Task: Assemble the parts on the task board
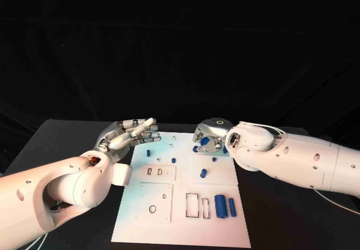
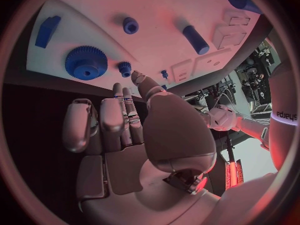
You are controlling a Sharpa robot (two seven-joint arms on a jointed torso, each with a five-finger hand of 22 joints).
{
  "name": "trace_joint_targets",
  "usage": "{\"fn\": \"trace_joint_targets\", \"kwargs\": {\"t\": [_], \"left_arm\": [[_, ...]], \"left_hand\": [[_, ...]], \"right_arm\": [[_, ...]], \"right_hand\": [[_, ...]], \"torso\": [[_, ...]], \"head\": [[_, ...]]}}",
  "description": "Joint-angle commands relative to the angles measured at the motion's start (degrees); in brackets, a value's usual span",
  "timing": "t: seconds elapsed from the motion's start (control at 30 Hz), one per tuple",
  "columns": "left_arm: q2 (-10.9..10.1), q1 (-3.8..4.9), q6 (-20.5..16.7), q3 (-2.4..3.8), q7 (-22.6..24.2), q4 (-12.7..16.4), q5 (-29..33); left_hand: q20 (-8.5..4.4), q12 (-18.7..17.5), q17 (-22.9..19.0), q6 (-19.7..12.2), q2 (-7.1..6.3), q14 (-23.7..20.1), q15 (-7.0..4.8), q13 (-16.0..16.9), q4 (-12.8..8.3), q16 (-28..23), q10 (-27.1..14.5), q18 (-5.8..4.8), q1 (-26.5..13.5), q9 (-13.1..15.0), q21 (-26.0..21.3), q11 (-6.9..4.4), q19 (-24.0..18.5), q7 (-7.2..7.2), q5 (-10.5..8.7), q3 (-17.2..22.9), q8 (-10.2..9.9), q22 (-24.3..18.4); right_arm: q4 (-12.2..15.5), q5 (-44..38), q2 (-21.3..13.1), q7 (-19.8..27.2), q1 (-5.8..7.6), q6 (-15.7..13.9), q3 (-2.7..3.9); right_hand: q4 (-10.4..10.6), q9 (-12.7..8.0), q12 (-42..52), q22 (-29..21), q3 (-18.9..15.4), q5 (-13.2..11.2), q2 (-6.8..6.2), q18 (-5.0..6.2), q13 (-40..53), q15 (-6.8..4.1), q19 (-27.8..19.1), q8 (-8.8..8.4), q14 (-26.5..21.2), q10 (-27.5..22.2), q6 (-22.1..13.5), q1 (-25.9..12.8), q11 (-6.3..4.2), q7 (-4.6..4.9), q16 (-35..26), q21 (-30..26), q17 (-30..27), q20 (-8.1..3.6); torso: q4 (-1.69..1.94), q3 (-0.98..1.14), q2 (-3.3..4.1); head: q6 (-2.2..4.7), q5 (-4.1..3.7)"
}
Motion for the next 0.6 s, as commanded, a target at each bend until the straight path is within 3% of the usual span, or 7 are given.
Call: {"fn": "trace_joint_targets", "kwargs": {"t": [0.03,0.6], "left_arm": [[0.0,0.21,1.4,0.08,0.0,0.3,-0.3],[-0.2,0.57,1.6,0.1,-0.5,0.6,-0.3]], "left_hand": [[-0.17,-0.4,0.1,0.1,0.23,0.3,-0.01,0.0,-0.1,-0.2,0.1,0.36,0.0,-0.1,0.2,0.23,0.4,0.27,0.16,-0.3,-0.3,-0.1],[-0.21,-0.6,0.1,0.0,0.3,0.2,0.04,-0.1,-0.1,-0.4,0.0,0.35,-0.1,-0.1,0.3,0.28,0.5,0.34,0.16,-0.4,-0.4,-0.1]], "right_arm": [[-0.4,-1.9,0.4,-1.0,0.02,2.0,0.02],[-2.0,-1.5,1.6,-0.6,-0.2,3.7,-0.01]], "right_hand": [[0.1,0.1,0.2,1.3,0.8,0.2,-0.11,-0.89,0.1,-0.18,0.7,-0.19,2.1,0.0,-0.4,0.4,-0.02,0.09,1.3,0.9,1.2,0.11],[0.9,0.3,0.3,5.7,3.5,0.3,-0.35,-1.5,0.0,-0.08,1.7,0.1,2.2,1.2,0.7,0.3,-0.02,0.35,5.0,3.9,4.6,0.29]], "torso": [[0.12,-0.08,0.3],[0.22,-0.16,0.78]], "head": [[0.01,0.0],[-0.35,0.18]]}}
